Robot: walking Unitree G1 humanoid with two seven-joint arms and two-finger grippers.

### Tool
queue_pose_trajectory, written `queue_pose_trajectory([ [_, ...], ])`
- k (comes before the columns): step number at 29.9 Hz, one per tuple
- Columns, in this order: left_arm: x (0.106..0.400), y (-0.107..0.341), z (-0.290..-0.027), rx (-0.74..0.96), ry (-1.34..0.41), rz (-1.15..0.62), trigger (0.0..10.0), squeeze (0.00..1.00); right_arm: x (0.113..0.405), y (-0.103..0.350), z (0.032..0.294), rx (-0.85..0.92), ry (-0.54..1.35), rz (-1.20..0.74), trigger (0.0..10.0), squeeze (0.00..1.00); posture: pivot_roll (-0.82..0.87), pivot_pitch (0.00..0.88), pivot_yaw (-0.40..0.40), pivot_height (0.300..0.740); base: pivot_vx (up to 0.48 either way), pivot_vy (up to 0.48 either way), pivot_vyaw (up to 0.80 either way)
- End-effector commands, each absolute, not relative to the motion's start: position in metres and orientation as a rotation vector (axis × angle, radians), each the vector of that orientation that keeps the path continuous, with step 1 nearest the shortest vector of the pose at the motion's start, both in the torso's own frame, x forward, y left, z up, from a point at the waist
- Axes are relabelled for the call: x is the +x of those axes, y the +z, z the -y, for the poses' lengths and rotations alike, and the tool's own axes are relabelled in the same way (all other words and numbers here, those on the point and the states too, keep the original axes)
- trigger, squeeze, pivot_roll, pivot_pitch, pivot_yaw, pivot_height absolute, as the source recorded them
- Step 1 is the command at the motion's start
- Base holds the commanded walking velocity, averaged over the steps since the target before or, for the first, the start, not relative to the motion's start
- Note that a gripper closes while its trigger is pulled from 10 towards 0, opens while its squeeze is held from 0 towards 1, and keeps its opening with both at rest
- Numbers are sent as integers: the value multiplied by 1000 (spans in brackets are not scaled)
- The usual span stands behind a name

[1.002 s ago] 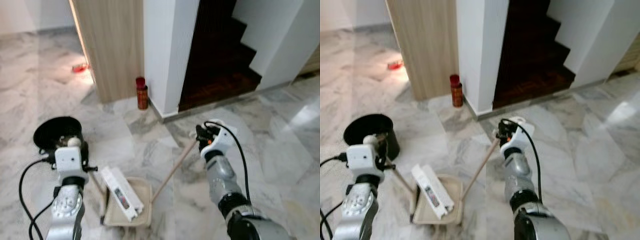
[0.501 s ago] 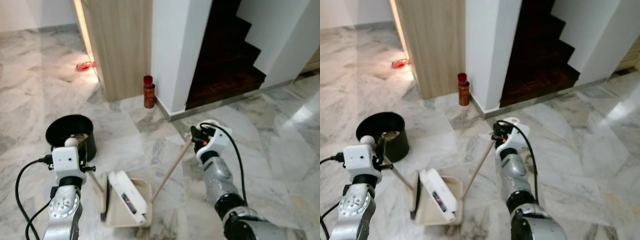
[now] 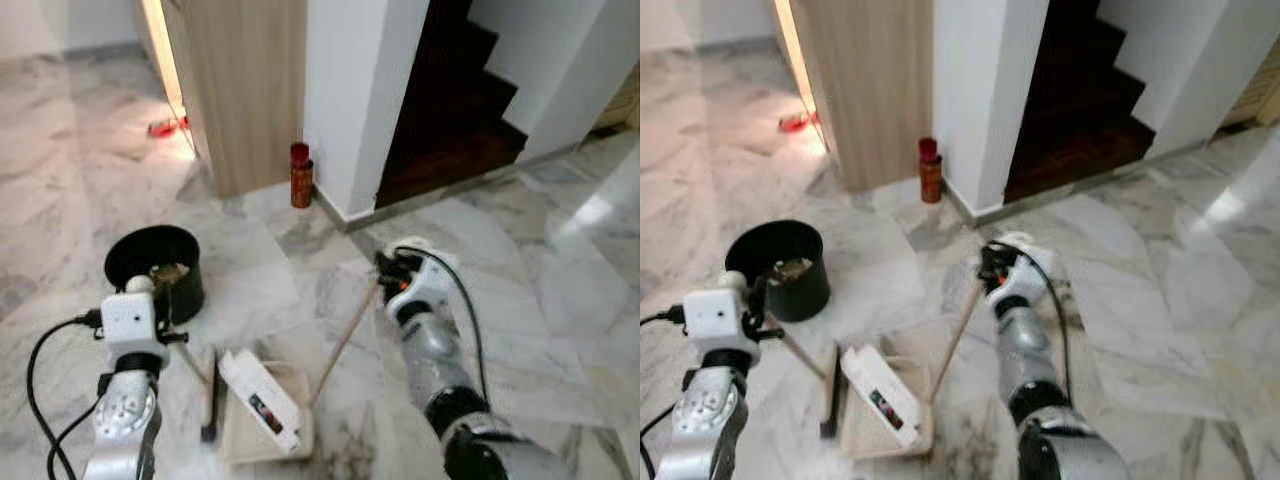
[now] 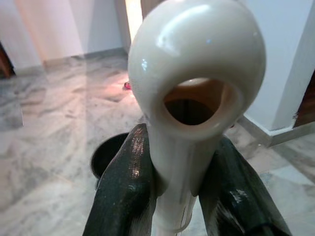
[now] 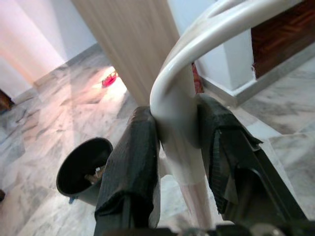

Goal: Sweep floor

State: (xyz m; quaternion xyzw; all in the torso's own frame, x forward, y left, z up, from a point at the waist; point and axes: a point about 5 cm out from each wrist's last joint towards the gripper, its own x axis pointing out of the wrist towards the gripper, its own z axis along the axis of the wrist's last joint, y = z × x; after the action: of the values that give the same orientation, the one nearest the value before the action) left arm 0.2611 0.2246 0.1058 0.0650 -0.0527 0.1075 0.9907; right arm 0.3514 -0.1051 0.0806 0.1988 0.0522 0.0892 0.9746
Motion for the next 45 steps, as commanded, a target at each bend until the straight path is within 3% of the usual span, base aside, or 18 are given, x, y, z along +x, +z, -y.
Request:
queue_pose_trajectory([
  [1, 262, 116, -222, 141, 207, 147, 10000, 0, 355, 88, 111, 450, 161, -64, 10000, 0, 99, 54, -34, 740, 0, 300, 0],
  [13, 262, 115, -221, 136, 211, 147, 10000, 0, 356, 91, 111, 431, 170, -48, 10000, 0, 97, 48, -41, 740, 0, 302, 0],
  [33, 261, 114, -219, 133, 205, 150, 10000, 0, 355, 93, 108, 429, 196, -31, 10000, 0, 98, 31, -42, 740, 0, 301, 556],
  [45, 258, 117, -221, 144, 216, 171, 10000, 0, 357, 95, 111, 452, 160, -33, 10000, 0, 104, 46, -47, 740, 0, 0, 151],
])
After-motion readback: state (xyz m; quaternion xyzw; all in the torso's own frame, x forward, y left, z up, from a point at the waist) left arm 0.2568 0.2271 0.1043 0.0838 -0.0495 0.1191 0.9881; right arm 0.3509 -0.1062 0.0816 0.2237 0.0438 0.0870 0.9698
